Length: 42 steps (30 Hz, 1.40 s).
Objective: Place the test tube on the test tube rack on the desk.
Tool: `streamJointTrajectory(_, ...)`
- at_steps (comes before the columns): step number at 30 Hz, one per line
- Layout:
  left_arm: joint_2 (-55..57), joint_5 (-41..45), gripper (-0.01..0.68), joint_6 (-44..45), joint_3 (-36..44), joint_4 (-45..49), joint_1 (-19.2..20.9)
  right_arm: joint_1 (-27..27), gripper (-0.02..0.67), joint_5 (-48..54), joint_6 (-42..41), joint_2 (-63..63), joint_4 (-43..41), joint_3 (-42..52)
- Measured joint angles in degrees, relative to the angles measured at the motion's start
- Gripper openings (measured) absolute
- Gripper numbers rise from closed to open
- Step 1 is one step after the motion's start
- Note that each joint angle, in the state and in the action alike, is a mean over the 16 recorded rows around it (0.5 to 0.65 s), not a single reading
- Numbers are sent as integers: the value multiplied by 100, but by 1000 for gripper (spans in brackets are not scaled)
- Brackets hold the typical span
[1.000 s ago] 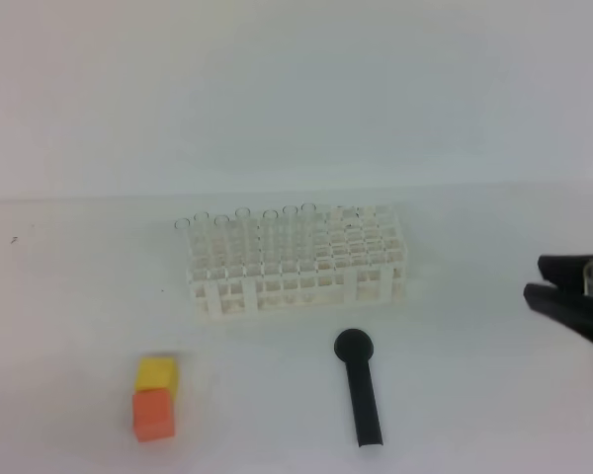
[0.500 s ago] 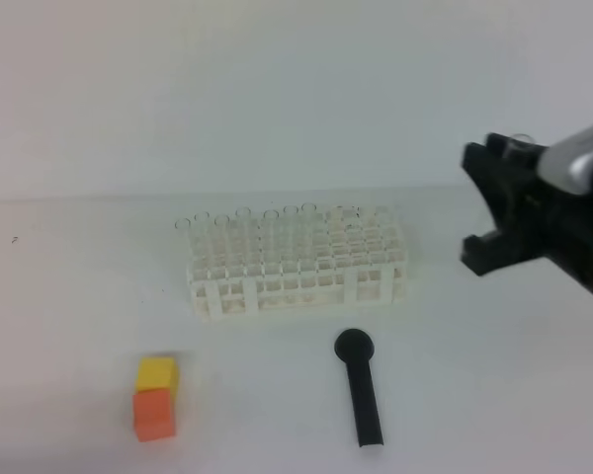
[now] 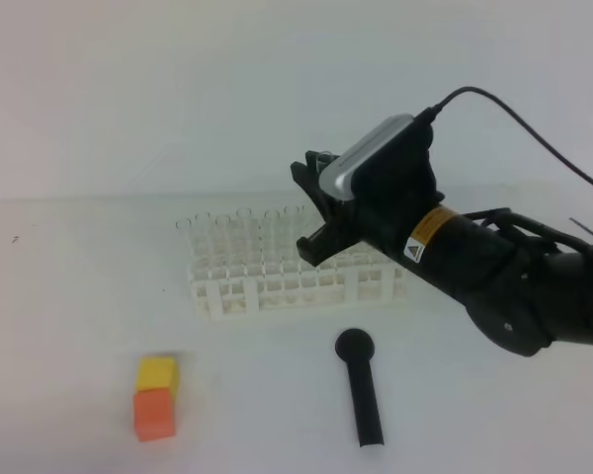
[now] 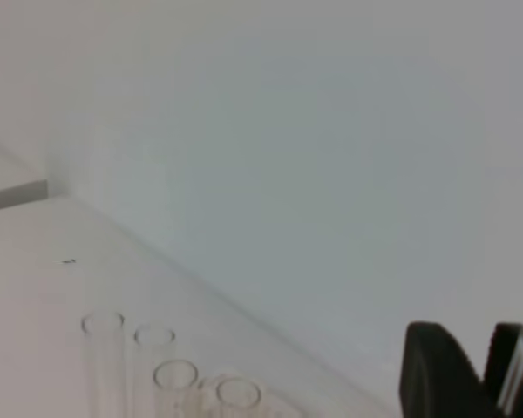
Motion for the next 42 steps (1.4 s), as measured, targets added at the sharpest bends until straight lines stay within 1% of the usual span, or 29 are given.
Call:
streamJointTrajectory(7,0,-14,-1,27,12,176,0,53,114,-123,18,452,186,-260)
streamJointTrajectory(24,-17,-87,-1,53,151,315,0,58,114,-875,-104,864,527,-273)
streamJointTrajectory(42,35,-7,-1,36,105,308,0,64,114,-1040,-303,1098,685,-296)
